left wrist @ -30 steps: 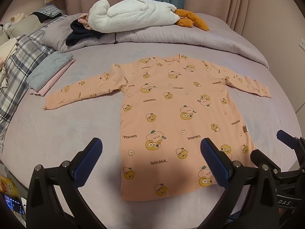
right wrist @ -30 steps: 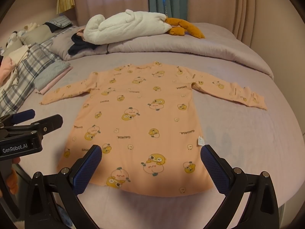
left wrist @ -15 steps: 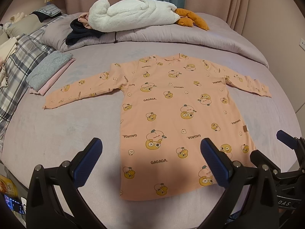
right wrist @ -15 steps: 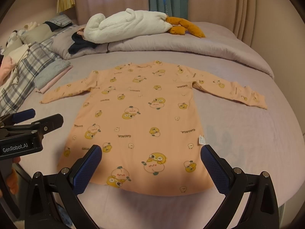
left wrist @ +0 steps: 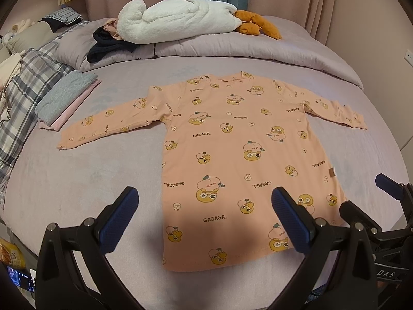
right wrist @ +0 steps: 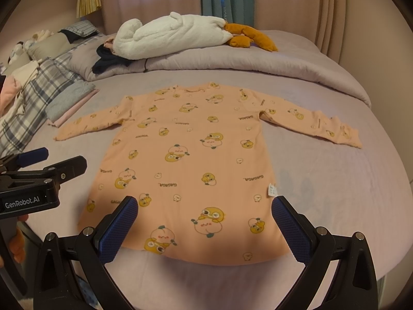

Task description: Fold small clothes

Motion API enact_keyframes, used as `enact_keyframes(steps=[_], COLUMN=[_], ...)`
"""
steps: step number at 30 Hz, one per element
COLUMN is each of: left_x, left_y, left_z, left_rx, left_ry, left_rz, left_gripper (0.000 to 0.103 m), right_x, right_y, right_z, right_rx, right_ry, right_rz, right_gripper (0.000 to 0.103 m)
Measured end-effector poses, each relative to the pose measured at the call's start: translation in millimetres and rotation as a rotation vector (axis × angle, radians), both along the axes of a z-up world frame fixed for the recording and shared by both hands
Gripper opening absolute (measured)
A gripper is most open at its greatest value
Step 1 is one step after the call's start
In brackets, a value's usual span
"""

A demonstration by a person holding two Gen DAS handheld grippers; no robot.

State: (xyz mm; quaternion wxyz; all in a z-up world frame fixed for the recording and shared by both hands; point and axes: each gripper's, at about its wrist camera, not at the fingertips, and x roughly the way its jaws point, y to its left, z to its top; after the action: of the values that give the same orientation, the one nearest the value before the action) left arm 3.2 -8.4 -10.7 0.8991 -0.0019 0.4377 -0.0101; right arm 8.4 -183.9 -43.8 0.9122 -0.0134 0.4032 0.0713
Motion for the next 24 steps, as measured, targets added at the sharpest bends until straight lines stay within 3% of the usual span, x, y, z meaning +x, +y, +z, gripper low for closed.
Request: enact_keyframes(steps=[19,24], left_x=[-0.1,5.1], left_y=[-0.6,5.4], left_z=[-1.4,-11.5], left_rx=[0.002,-0.059], left_ry=[0.004,0.054], left_rz=[0.000,-0.001], left_gripper=[0.103,0.103], right_x=[1.8,5.3], right_y=[-0.7,-5.6], right_z=[-1.3,-5.1], right_rx=[0.003,0.044], right_ry=[0.010,0.031], right_rz=[-0.001,0.004], right_gripper=[0.102,0.102])
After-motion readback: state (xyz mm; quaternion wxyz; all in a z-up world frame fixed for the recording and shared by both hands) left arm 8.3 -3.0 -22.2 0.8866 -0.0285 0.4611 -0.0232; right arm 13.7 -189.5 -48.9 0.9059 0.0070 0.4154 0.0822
